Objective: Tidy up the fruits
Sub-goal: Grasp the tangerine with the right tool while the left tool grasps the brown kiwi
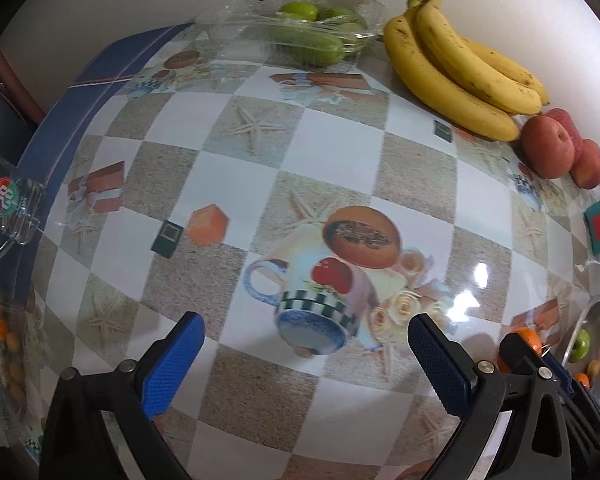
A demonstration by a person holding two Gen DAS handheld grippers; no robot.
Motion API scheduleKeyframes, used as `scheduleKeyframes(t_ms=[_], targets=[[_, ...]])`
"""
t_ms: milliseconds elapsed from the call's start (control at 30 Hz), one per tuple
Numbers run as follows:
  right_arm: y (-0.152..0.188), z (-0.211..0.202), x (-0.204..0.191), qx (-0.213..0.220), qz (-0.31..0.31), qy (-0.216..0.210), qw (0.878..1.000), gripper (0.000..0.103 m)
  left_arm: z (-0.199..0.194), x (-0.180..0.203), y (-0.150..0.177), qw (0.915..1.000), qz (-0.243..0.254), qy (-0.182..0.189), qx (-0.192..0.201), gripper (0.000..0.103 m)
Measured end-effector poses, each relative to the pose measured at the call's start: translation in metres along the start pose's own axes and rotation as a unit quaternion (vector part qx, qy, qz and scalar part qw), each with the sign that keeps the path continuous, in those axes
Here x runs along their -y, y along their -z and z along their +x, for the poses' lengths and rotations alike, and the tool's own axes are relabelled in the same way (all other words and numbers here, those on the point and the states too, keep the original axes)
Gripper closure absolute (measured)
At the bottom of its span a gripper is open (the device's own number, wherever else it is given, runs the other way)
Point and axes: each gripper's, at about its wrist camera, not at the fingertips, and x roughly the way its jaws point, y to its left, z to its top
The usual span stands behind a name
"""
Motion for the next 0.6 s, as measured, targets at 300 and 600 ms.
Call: scheduleKeyframes(t_ms=[300,600], targets=[[-0.008,-0.043,0.034,0.035,0.041,0.022,0.998,0.065,-0.004,0.033,0.009,0.9971,0.025,0.070,-0.018,0.013],[-0.005,-0.063,0.058,0.048,0.072,0.016,0.996,0.065,-0.008,0.078,0.021,0.9890,0.078,0.121,-0.032,0.037]])
